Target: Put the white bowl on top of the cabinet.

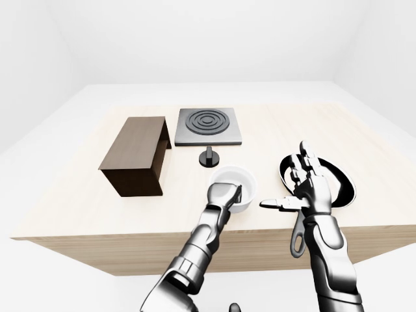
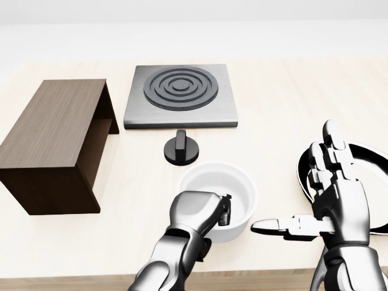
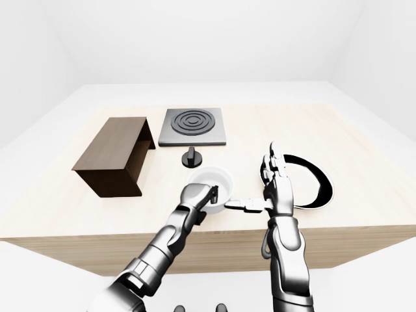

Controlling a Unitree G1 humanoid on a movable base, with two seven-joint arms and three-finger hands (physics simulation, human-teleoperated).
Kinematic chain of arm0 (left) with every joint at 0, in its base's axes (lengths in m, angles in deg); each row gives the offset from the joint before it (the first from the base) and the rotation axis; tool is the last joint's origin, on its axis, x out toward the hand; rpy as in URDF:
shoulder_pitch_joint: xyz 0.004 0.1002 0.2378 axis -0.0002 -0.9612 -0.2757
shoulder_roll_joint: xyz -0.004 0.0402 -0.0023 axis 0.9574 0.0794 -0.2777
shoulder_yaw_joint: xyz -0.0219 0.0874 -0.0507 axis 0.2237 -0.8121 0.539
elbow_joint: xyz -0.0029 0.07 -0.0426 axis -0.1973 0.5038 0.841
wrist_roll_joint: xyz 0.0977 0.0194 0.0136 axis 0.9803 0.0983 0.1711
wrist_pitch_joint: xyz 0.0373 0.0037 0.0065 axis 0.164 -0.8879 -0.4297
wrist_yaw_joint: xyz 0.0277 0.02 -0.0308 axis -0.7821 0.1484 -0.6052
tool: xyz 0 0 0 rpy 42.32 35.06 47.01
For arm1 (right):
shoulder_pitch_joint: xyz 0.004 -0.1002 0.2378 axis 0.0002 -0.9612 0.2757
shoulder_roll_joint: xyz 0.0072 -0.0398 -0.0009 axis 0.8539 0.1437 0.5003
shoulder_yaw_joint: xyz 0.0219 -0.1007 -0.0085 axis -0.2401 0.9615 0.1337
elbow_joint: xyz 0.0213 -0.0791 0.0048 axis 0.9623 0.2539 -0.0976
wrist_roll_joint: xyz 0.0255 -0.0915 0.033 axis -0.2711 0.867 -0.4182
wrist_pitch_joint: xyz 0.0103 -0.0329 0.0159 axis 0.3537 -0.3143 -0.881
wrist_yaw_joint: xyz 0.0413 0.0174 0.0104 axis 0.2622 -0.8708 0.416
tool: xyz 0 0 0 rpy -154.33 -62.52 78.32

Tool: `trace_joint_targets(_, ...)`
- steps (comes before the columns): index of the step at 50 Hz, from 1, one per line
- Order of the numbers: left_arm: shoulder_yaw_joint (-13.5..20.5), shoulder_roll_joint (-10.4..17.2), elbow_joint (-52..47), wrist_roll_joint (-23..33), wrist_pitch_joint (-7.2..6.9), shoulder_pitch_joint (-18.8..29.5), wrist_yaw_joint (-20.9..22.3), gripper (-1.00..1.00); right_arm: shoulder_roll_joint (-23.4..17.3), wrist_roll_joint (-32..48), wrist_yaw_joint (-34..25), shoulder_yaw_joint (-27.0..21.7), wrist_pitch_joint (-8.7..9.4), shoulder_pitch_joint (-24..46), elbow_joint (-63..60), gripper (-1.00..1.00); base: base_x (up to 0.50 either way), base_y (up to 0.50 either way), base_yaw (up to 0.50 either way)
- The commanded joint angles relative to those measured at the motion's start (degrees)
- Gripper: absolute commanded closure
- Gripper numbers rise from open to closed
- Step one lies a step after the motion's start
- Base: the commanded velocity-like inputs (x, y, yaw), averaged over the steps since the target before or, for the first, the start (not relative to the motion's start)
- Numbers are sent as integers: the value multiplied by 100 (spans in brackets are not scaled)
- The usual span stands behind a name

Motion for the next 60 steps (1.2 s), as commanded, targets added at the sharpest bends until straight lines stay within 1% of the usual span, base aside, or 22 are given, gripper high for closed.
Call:
trace_joint_targets(1,48,239,-843,583,0,-176,456,100,10,18,-15,12,0,-26,-21,-100,0,0,0)
trace_joint_targets(2,94,321,-1163,683,0,-154,714,100,14,30,-12,25,0,-6,22,-100,0,0,0)
trace_joint_targets(6,174,402,-1612,899,0,-214,1051,100,17,31,-16,30,0,-39,-36,-100,0,0,0)
trace_joint_targets(12,283,439,-1781,976,0,-270,1105,100,30,68,-16,65,0,-52,-13,-100,0,0,0)
trace_joint_targets(18,261,438,-2024,1204,0,-266,1369,100,30,76,-15,68,0,-32,29,-100,0,0,0)
trace_joint_targets(26,335,420,-2484,1432,0,-180,1765,100,34,80,-12,77,0,-44,11,-100,0,0,0)
trace_joint_targets(32,390,421,-2623,1429,0,-163,1826,100,37,81,-17,79,0,-45,11,-100,0,0,0)
trace_joint_targets(35,397,459,-2841,1550,0,-85,2080,100,51,107,-17,110,0,-64,18,-100,0,0,0)
trace_joint_targets(36,402,478,-2943,1622,0,-65,2210,100,50,107,-20,109,0,-66,15,-100,0,0,0)
trace_joint_targets(37,427,506,-3156,1725,0,1,2432,100,50,110,-27,116,0,-65,25,-100,0,0,0)
trace_joint_targets(39,476,508,-3302,1823,0,59,2557,100,50,114,-26,118,0,-50,55,-100,0,0,0)
trace_joint_targets(41,525,484,-3558,1875,0,151,2781,100,48,113,-25,117,0,-42,69,-100,0,0,0)
trace_joint_targets(43,538,476,-3568,1888,0,153,2789,100,47,113,-25,117,0,-42,69,-100,0,0,0)
trace_joint_targets(44,549,455,-3714,1904,0,232,2905,100,47,105,-28,113,0,-47,55,-100,0,0,0)
trace_joint_targets(46,588,449,-3756,1910,0,303,2950,100,48,112,-27,118,0,-43,78,-100,0,0,0)
trace_joint_targets(48,638,429,-3789,1841,0,368,2898,100,49,115,-27,122,0,-43,83,-100,0,0,0)
trace_joint_targets(49,628,449,-3835,1888,0,374,3016,100,48,117,-28,124,0,-43,84,-100,0,0,0)
trace_joint_targets(52,662,488,-3936,1919,0,397,3081,100,47,113,-34,123,0,-52,63,-100,0,0,0)
trace_joint_targets(55,732,576,-4171,2016,0,474,3338,100,48,122,-26,130,0,-28,106,-100,0,0,0)
trace_joint_targets(56,736,577,-4178,2021,0,475,3346,100,48,122,-25,131,0,-28,107,-100,0,0,0)
trace_joint_targets(60,895,706,-4503,2083,0,635,3706,100,47,124,-28,132,0,-42,82,-100,0,0,0)
